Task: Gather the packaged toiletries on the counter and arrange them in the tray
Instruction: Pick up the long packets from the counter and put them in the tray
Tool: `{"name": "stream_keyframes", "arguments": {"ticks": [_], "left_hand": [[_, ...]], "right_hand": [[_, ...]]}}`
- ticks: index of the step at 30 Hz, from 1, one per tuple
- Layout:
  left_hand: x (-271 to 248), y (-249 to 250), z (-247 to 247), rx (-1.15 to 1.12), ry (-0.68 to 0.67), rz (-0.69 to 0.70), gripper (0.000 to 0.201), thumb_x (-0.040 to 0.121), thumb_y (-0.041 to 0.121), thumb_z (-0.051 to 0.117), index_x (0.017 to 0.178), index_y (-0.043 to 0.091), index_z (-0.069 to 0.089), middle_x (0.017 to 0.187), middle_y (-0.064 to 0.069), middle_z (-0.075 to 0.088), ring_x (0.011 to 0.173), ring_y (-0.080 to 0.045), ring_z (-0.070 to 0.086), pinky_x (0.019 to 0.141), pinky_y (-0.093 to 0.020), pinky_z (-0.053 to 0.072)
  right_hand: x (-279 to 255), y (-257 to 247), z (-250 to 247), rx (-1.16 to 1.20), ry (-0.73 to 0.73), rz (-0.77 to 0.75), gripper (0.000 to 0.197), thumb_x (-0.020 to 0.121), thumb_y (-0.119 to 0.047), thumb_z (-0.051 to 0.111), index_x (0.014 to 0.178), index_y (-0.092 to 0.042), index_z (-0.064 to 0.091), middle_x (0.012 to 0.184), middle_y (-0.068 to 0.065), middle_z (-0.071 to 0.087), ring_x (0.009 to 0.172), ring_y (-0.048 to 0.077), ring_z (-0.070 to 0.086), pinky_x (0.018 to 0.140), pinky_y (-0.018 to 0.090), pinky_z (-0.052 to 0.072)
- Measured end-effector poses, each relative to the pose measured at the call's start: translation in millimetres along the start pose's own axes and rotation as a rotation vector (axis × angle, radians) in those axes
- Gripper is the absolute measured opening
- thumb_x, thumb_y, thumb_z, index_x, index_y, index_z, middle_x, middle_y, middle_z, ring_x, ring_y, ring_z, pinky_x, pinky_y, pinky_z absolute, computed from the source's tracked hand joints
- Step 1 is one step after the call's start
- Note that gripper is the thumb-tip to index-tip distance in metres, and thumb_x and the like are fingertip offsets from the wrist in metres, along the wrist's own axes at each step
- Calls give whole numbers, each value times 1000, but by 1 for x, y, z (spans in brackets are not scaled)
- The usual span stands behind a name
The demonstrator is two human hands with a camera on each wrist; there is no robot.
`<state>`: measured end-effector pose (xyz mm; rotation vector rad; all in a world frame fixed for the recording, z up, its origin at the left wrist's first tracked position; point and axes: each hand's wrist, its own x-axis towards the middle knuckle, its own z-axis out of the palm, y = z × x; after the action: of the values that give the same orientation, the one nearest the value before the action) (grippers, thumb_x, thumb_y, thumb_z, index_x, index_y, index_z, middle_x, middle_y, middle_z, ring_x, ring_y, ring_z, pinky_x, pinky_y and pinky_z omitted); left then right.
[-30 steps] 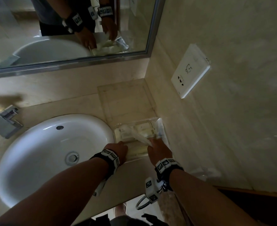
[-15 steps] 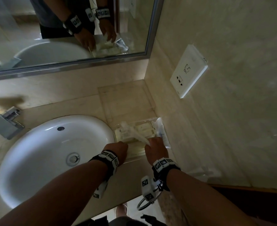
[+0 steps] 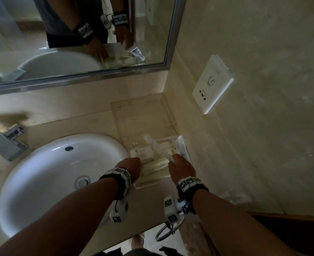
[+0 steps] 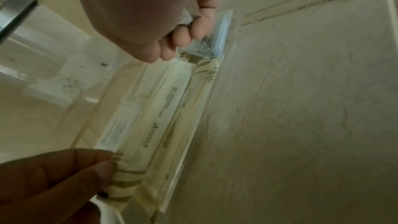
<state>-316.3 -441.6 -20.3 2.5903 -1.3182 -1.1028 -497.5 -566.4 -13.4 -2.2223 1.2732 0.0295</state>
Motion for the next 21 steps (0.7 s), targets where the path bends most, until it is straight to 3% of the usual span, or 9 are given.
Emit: {"name": "stream_keyframes", "arguments": {"ticks": [3, 6, 10, 13, 17, 21], "left_hand": [[0, -3, 0, -5, 33, -18, 26, 97, 28, 41, 115, 21, 58, 116, -5, 63, 104, -25, 61, 87, -32, 50], [0, -2, -1, 8, 61, -5, 26, 97, 28, 43, 119, 20, 55, 123, -5, 58, 111, -25, 57, 92, -33, 46], [-2, -1, -6, 13, 70, 24, 26, 96, 28, 44, 119, 24, 56, 124, -3, 52, 111, -24, 55, 93, -34, 46], [-4, 4, -7, 74, -19, 51, 34, 96, 31, 43, 128, 26, 55, 131, -2, 54, 118, -24, 55, 97, -34, 46], [-5, 9, 3, 91, -181, 36, 58, 94, 39, 46, 149, 33, 29, 150, -4, 42, 133, -26, 46, 107, -33, 41], [-4, 14, 12, 150, -197, 71, 67, 93, 44, 49, 153, 29, 22, 153, -6, 39, 135, -27, 45, 107, -35, 40]], "right_hand": [[1, 5, -2, -40, -56, -5, 23, 92, -51, 44, 99, -31, 54, 84, -11, 54, 80, 22, 60, 73, 32, 47], [2, 11, -2, -34, -85, -25, 36, 91, -68, 35, 100, -37, 52, 87, -14, 53, 77, 18, 57, 71, 29, 40], [3, 13, 1, -112, -118, -113, 39, 96, -59, 19, 98, -36, 51, 98, -7, 62, 86, 19, 63, 72, 30, 44], [6, 9, 1, -120, -102, -89, 37, 99, -50, 26, 105, -32, 57, 103, -3, 65, 88, 20, 63, 74, 32, 48], [9, 9, 4, -126, -72, -75, 32, 99, -44, 30, 109, -31, 58, 106, -3, 65, 88, 19, 63, 76, 34, 51], [11, 9, 6, -123, -77, -52, 30, 99, -42, 29, 109, -32, 55, 105, -3, 65, 85, 19, 62, 75, 34, 51]]}}
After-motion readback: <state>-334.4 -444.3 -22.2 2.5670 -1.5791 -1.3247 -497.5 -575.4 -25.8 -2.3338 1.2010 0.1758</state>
